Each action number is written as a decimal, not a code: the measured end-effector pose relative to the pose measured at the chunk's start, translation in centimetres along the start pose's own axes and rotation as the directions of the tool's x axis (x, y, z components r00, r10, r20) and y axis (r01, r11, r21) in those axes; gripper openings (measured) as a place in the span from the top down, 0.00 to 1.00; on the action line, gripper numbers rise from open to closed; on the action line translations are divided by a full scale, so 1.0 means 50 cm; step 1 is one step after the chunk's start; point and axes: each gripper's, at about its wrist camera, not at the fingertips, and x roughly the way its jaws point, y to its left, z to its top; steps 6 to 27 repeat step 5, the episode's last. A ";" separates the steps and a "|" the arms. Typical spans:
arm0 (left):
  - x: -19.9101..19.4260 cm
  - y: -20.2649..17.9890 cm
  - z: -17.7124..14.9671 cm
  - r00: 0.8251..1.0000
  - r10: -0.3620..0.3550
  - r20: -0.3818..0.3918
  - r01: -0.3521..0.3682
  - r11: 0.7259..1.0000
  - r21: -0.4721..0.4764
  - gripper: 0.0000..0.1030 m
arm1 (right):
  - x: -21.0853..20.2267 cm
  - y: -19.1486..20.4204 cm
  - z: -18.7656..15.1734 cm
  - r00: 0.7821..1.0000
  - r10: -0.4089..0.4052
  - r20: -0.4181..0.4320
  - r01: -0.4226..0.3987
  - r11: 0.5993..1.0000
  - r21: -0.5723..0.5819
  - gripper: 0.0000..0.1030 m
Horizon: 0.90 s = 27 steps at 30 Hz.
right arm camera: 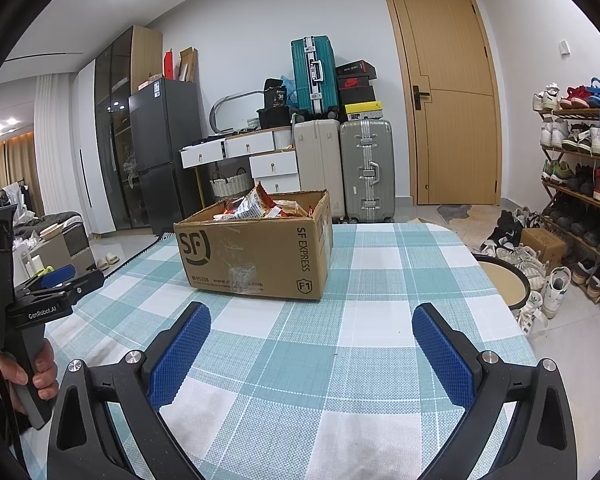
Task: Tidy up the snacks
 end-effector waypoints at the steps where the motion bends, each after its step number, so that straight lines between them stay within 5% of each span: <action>1: -0.001 0.000 0.000 1.000 0.004 0.002 -0.004 1.000 -0.002 0.01 | 0.000 -0.001 -0.001 1.000 -0.001 0.000 0.001 1.000 0.000 0.00; 27: 0.000 -0.001 -0.001 1.000 -0.001 0.003 0.001 1.000 -0.001 0.01 | -0.001 -0.001 -0.001 1.000 -0.001 0.000 0.001 1.000 0.001 0.00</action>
